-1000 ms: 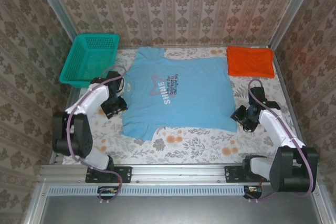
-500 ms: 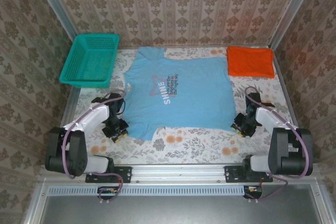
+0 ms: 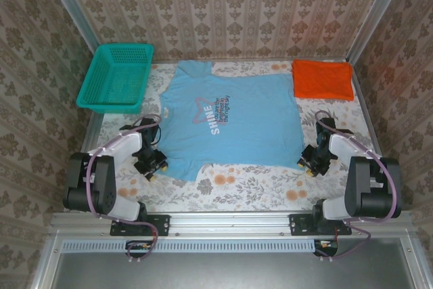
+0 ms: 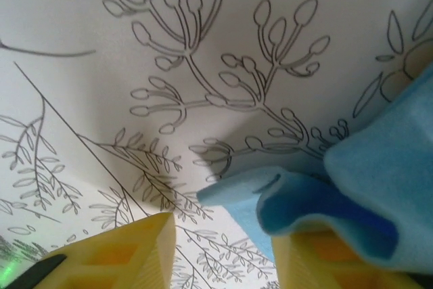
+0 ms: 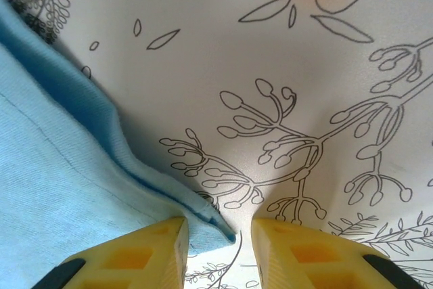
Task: Fold and stack the t-shirts
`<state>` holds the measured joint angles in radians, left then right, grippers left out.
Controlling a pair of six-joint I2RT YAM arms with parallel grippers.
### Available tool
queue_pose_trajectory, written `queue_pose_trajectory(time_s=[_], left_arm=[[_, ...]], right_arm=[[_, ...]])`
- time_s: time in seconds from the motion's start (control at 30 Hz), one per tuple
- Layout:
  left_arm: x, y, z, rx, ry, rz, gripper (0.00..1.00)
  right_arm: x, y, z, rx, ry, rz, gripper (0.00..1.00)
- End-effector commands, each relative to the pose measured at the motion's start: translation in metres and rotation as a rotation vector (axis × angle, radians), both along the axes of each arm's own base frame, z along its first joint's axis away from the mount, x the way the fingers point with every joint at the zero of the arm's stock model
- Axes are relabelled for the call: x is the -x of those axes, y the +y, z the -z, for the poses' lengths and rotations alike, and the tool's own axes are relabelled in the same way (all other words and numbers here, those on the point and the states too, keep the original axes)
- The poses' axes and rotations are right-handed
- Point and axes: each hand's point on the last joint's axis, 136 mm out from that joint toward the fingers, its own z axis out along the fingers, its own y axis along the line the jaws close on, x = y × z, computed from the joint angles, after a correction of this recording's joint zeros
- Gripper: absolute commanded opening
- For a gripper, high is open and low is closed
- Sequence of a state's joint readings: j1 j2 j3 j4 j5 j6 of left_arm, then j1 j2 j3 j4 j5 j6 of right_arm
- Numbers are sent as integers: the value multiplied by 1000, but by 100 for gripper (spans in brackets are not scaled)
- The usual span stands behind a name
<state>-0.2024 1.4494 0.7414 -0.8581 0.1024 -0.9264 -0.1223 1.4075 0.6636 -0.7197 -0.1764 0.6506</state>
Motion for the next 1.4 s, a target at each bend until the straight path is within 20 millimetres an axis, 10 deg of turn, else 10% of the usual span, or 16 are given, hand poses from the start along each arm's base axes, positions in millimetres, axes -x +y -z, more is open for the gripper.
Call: queue_pose_trajectory(time_s=[0.0, 0.43, 0.73, 1.37], left_arm=[[-1, 11, 2, -38, 0, 3, 46], [-22, 12, 14, -28, -4, 6, 32], [-20, 15, 19, -36, 11, 16, 5], [38, 12, -11, -25, 55, -17, 0]], right_arm=[[-12, 0, 13, -3, -34, -20, 34], [-10, -1, 18, 3, -16, -23, 30], [-8, -2, 19, 10, -12, -25, 29], [-14, -3, 18, 12, -24, -51, 0]])
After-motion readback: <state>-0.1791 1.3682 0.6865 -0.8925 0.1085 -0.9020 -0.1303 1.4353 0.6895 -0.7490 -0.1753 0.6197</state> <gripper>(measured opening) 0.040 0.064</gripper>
